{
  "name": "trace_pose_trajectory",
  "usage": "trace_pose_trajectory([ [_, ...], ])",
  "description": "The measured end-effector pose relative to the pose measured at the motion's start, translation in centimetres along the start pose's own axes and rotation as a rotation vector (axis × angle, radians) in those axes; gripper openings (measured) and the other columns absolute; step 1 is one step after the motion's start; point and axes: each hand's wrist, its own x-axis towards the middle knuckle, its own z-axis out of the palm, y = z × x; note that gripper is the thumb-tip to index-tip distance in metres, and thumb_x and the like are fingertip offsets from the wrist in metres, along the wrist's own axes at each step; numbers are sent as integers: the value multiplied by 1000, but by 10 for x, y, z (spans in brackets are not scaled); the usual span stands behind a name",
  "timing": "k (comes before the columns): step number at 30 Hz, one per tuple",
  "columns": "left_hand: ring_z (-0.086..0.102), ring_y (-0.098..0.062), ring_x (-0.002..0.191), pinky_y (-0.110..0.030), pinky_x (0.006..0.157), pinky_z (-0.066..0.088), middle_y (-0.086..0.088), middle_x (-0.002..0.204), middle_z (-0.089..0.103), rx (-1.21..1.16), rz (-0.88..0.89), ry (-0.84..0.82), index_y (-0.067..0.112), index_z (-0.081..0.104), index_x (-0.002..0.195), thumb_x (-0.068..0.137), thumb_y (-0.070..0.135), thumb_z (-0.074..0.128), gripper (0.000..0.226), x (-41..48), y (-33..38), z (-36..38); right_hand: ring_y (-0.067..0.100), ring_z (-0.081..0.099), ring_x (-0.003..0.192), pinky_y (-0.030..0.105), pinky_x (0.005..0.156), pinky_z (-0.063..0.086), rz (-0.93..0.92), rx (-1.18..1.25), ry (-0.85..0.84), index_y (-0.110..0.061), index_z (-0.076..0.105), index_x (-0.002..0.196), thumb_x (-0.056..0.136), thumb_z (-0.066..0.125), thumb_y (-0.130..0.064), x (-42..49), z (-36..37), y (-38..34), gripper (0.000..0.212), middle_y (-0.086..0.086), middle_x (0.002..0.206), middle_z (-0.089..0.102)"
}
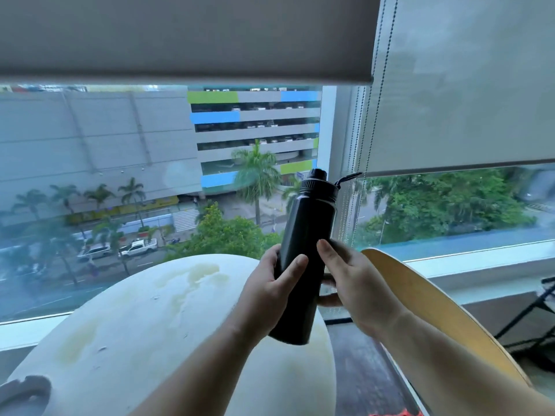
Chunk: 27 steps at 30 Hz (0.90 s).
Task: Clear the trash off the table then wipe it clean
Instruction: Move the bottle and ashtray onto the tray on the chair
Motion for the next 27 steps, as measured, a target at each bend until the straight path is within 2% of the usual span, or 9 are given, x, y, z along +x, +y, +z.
trace_pose_trajectory([
  [4, 73, -42, 101, -62, 96, 57, -23, 111, 74, -163, -143, -26, 17, 70, 117, 79, 59, 79, 58, 25, -2, 45, 20, 74, 111, 47, 86, 63, 5, 8, -44, -27, 65, 135, 109, 48, -28, -5, -59, 11, 31, -1, 122, 76],
  [7, 67, -40, 102, -59, 97, 51, -31, 115, 68, -331, -237, -177, 2, 66, 126, 88, 46, 75, 59, 39, -10, 66, 20, 72, 116, 49, 93, 61, 26, 17, 35, -19, 59, 142, 108, 48, -16, -10, -101, 31, 36, 0, 127, 74],
  [10, 64, -44, 105, -62, 104, 47, -30, 113, 66, -376, -296, -201, -10, 60, 126, 84, 31, 77, 62, 59, -22, 97, 19, 74, 110, 45, 93, 62, 58, -56, 105, -24, 62, 138, 105, 56, -13, -11, -156, 60, 35, -1, 123, 74],
  [14, 72, -36, 100, -43, 89, 58, -24, 109, 73, -235, -293, -182, -8, 63, 120, 78, 4, 77, 46, 79, -40, 134, 18, 71, 115, 41, 103, 56, 113, -152, -29, -25, 59, 142, 97, 68, -2, -7, -203, 95, 51, -2, 124, 72],
  [16, 73, -37, 103, -46, 94, 60, -28, 115, 73, -165, -306, -209, -6, 65, 120, 73, -2, 80, 49, 86, -52, 148, 13, 69, 118, 35, 102, 55, 119, -259, -122, -39, 58, 140, 91, 76, -4, -1, -210, 107, 63, -8, 124, 72],
  [19, 72, -45, 109, -57, 102, 55, -27, 116, 74, -39, -348, -276, -2, 69, 118, 69, -4, 84, 51, 93, -71, 161, 6, 71, 109, 34, 93, 59, 177, -350, -114, -54, 56, 129, 75, 92, -17, 9, -210, 127, 75, -15, 118, 73],
  [22, 75, -35, 107, -56, 102, 56, -14, 110, 79, 185, -374, -308, 9, 74, 112, 62, 6, 91, 53, 96, -82, 164, 6, 74, 98, 35, 86, 61, 213, -379, -39, -49, 58, 118, 62, 97, -21, 17, -204, 150, 74, -18, 109, 75],
  [25, 76, -14, 99, -45, 97, 59, 6, 104, 80, 553, -319, -373, 23, 77, 108, 66, 26, 92, 45, 106, -82, 157, 4, 72, 99, 31, 84, 59, 272, -391, 8, -47, 56, 119, 55, 98, -29, 24, -200, 179, 78, -21, 107, 74],
  [27, 74, -4, 94, -35, 96, 59, 12, 107, 78, 740, -277, -366, 26, 77, 114, 73, 40, 91, 45, 115, -74, 142, 3, 70, 101, 31, 86, 57, 324, -411, 44, -48, 53, 120, 51, 96, -33, 27, -196, 198, 83, -21, 106, 74],
])
